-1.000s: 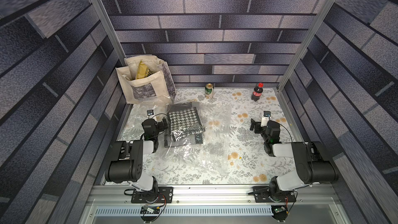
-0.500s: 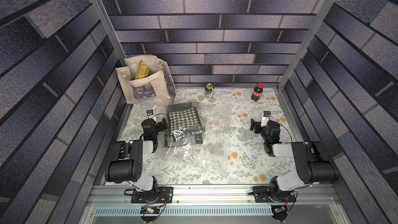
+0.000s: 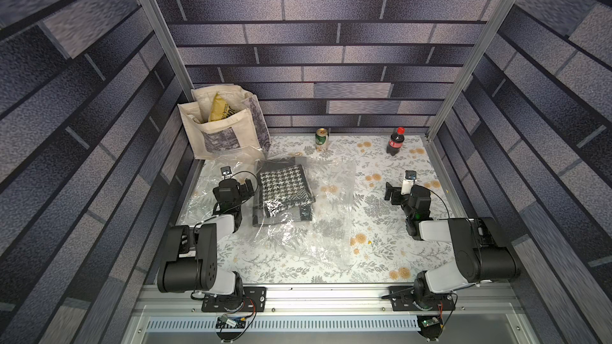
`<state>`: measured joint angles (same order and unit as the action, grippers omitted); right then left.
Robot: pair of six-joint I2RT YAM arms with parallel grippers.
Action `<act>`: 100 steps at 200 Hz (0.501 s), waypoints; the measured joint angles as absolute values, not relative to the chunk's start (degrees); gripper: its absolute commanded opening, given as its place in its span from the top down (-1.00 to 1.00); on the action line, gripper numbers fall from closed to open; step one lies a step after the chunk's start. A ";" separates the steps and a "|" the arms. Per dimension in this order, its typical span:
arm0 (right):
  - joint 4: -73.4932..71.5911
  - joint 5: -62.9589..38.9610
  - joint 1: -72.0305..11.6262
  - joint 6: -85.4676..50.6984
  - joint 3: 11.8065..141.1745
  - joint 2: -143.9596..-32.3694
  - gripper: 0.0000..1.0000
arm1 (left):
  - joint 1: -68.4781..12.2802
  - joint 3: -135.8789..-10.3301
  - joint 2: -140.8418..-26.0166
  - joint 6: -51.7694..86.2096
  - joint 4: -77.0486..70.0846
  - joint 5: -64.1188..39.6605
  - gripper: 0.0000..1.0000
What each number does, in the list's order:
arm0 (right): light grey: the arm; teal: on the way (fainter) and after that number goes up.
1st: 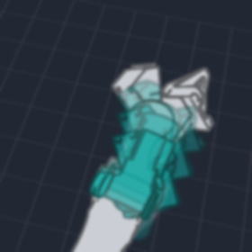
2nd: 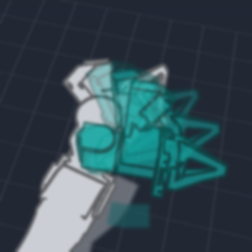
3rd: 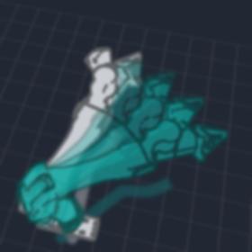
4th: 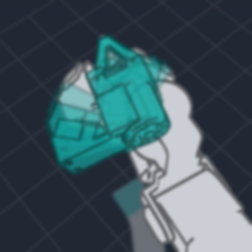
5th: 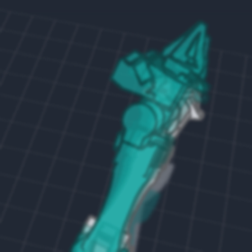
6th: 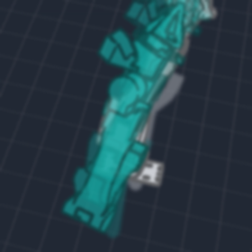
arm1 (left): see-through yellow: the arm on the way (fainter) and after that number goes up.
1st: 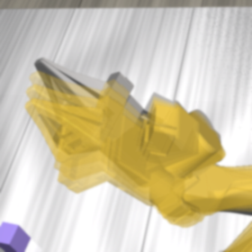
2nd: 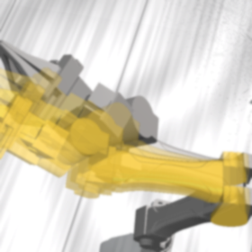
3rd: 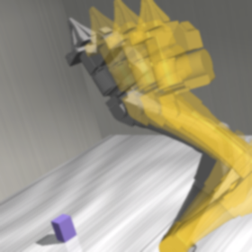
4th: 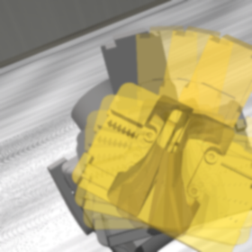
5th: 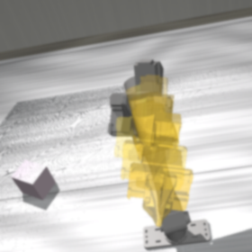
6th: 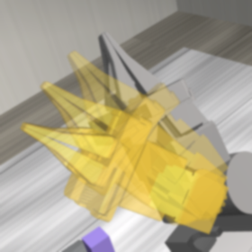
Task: Take the scarf out of the vacuum bag
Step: Open the vacuum bag at the center of the board.
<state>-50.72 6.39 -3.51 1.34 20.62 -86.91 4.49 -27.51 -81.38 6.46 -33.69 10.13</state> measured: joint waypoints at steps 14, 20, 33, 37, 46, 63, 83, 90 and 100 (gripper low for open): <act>-50.57 6.83 -3.53 1.34 20.62 -86.87 -1.00 | 4.49 -27.68 -77.93 7.57 -30.41 13.41 -1.00; -50.41 7.07 -3.53 1.37 20.62 -86.83 -1.00 | 4.49 -27.88 -76.20 8.01 -28.32 15.16 -1.00; -49.56 7.49 -3.75 1.39 20.62 -86.32 -1.00 | 4.49 -28.71 -72.75 8.99 -23.57 18.55 -1.00; -49.10 7.68 -3.81 1.39 20.62 -86.00 -1.00 | 4.49 -29.12 -71.61 9.45 -21.82 19.42 -1.00; -48.12 7.97 -4.14 1.48 20.62 -85.01 -1.00 | 4.49 -30.09 -68.86 10.52 -18.31 20.75 -1.00; -45.80 8.75 -5.56 2.35 21.23 -83.18 -1.00 | 4.67 -33.17 -63.55 13.41 -11.22 21.26 -1.00; -42.59 9.45 -7.66 3.77 22.81 -81.23 -1.00 | 4.86 -37.39 -58.59 16.53 -5.30 20.60 -1.00; -40.95 9.85 -8.32 4.19 23.55 -80.38 -1.00 | 4.86 -38.57 -57.06 17.63 -3.92 19.92 -1.00; -38.81 10.33 -9.10 4.67 24.58 -79.24 -1.00 | 4.86 -39.86 -54.98 19.68 -2.17 18.50 -1.00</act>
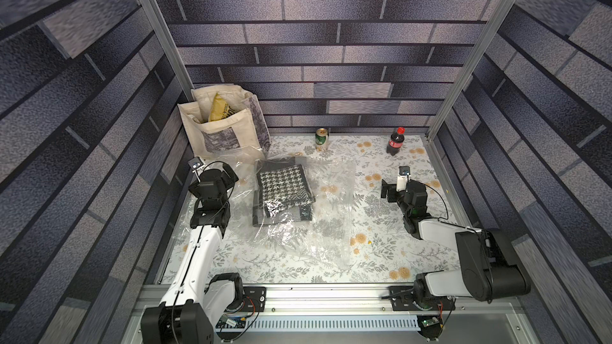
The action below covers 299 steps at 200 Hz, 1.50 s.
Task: Take the scarf out of the vacuum bag
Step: Open the vacuum bag at the center of the board.
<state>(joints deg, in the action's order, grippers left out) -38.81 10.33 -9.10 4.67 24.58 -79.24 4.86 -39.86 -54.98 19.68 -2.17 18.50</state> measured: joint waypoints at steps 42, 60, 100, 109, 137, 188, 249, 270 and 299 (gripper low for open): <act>-24.80 11.38 -11.46 2.15 31.77 -74.22 -1.00 | 3.97 -44.58 -52.23 25.74 4.80 6.55 -1.00; -16.71 11.29 -12.12 -2.15 36.60 -72.75 -1.00 | -1.06 -47.55 -52.60 26.00 7.79 5.10 -1.00; -0.38 8.27 -12.88 -10.92 44.60 -70.52 -1.00 | -17.06 -56.73 -56.07 25.36 12.93 11.42 -1.00; 2.02 7.27 -12.91 -12.88 44.66 -69.58 -1.00 | -19.40 -57.78 -57.01 24.82 12.99 11.90 -1.00; 8.82 4.21 -12.91 -19.66 44.21 -65.71 -1.00 | -25.02 -60.64 -61.21 23.90 15.25 10.11 -1.00; 15.81 -6.98 -12.91 -27.07 43.88 -63.42 -0.78 | -34.57 -74.43 -76.55 22.44 23.68 8.08 -1.00; 20.16 -16.43 -12.91 -30.50 43.35 -65.91 -0.07 | -43.31 -83.53 -88.90 21.47 31.79 8.14 -1.00; 19.62 -18.96 -12.91 -31.51 43.40 -68.77 -0.02 | -44.86 -84.60 -91.72 21.50 33.19 8.12 -1.00; 17.17 -23.42 -12.91 -33.67 43.44 -76.23 -0.07 | -45.41 -84.60 -92.31 22.11 34.41 8.14 -1.00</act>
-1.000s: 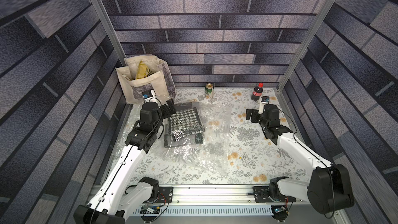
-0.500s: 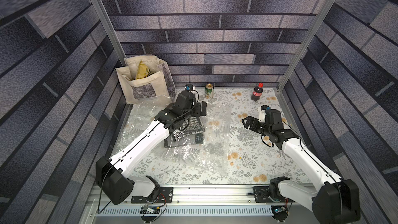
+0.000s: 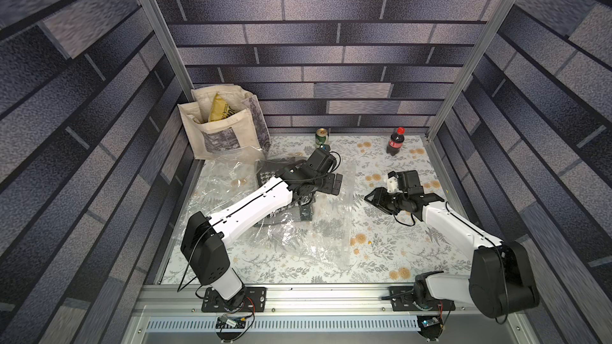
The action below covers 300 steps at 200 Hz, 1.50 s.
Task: Take the scarf out of the vacuum bag
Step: Open the vacuum bag at the center of the board.
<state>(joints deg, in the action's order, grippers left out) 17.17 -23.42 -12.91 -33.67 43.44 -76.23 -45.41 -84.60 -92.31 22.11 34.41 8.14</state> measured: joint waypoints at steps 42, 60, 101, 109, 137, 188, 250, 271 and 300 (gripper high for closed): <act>10.85 -26.63 -13.17 -36.71 43.57 -81.14 -0.11 | -45.41 -84.01 -92.16 22.98 34.37 8.32 -1.00; 8.51 -27.66 -13.17 -37.71 44.82 -82.87 -0.11 | -45.41 -83.66 -91.83 22.98 34.37 8.62 -1.00; 3.42 -29.61 -13.19 -38.83 46.63 -89.01 -0.11 | -45.41 -83.15 -90.30 22.98 34.24 9.30 -1.00; 2.79 -29.98 -13.19 -39.05 46.63 -90.00 -0.11 | -45.41 -83.07 -90.15 22.98 33.93 9.30 -1.00; -0.51 -30.87 -13.30 -40.18 46.61 -92.05 -0.10 | -45.41 -81.91 -89.76 22.96 32.91 9.47 -1.00; -5.50 -31.83 -13.78 -42.04 47.31 -95.57 -0.08 | -45.34 -80.53 -89.45 22.98 32.51 10.55 -1.00; -7.84 -31.86 -14.98 -43.51 48.16 -98.96 -0.08 | -45.30 -79.53 -88.23 22.96 32.12 10.79 -1.00; -9.15 -31.86 -15.42 -44.14 48.62 -99.88 -0.08 | -45.23 -79.26 -88.07 22.96 31.90 10.79 -1.00; -10.61 -31.83 -16.27 -44.84 49.67 -101.73 -0.06 | -44.56 -78.37 -87.68 22.96 31.73 10.74 -1.00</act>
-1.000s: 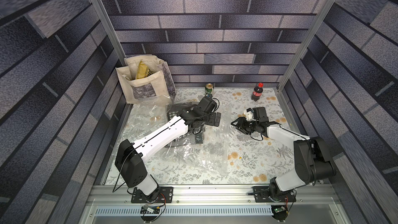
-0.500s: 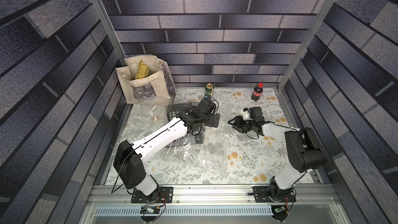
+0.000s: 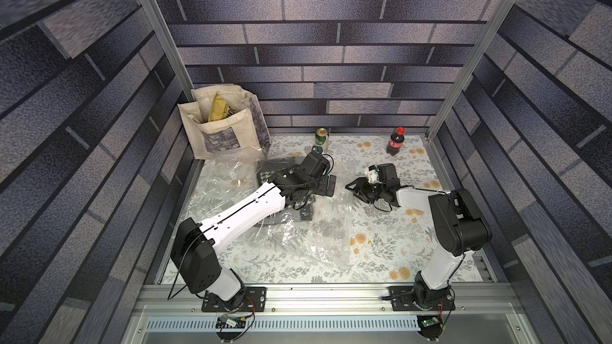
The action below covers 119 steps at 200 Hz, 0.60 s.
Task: Take the scarf out of the vacuum bag
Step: Open the vacuum bag at the center of the board.
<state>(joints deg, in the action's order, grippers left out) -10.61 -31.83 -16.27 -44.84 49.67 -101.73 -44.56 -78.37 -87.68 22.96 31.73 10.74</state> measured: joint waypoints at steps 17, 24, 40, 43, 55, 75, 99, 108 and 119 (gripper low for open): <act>-10.98 -31.88 -16.71 -45.25 50.30 -102.96 0.06 | -44.07 -78.13 -87.66 22.96 31.70 10.74 -1.00; -11.22 -32.08 -16.91 -45.60 50.65 -103.55 0.18 | -43.90 -78.02 -87.61 22.96 31.68 10.74 -1.00; -12.21 -32.53 -17.04 -46.85 51.07 -104.66 0.45 | -43.70 -77.71 -87.53 22.96 31.68 10.72 -1.00; -12.43 -32.84 -17.04 -46.52 51.18 -104.84 0.46 | -43.70 -77.67 -87.53 22.96 31.68 10.70 -1.00; -12.95 -33.10 -17.26 -47.40 51.27 -105.25 0.48 | -43.62 -77.58 -87.53 22.98 31.70 10.70 -1.00; -13.15 -33.10 -17.32 -47.59 51.27 -104.99 0.53 | -43.62 -77.54 -87.48 22.96 31.70 10.52 -1.00; -11.09 -32.05 -17.43 -47.13 51.27 -101.97 0.64 | -43.62 -77.43 -87.46 22.96 31.68 10.31 -1.00; -10.22 -31.75 -17.56 -46.52 51.29 -100.25 0.72 | -43.62 -77.38 -87.46 22.96 31.70 10.09 -1.00; -9.15 -31.55 -17.63 -45.98 51.88 -98.85 0.88 | -43.62 -77.38 -87.46 22.96 31.66 9.43 -1.00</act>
